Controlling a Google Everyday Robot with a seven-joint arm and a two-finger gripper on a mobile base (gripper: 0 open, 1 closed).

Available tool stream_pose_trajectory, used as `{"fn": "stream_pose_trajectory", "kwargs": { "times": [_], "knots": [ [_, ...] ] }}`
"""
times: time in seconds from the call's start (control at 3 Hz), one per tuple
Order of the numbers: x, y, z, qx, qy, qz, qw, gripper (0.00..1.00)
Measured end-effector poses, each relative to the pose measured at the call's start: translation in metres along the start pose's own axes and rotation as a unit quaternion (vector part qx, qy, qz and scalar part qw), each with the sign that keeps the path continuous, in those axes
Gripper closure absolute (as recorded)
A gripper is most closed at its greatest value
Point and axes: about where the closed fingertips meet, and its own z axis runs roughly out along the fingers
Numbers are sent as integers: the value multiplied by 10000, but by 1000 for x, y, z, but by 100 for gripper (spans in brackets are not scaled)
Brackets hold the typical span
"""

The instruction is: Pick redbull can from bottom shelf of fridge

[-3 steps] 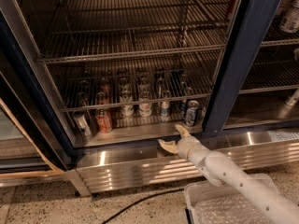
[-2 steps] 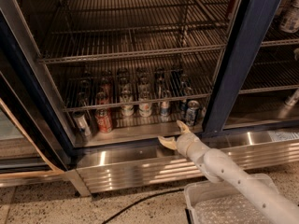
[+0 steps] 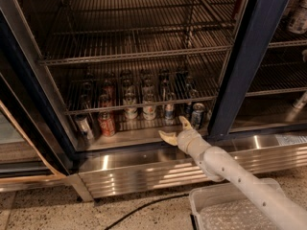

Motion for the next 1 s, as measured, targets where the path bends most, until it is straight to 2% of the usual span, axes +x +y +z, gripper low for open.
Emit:
{"fn": "stream_pose_trajectory", "kwargs": {
  "times": [1.0],
  "knots": [
    [0,0,0,0,-2,0,10000,39]
  ]
}}
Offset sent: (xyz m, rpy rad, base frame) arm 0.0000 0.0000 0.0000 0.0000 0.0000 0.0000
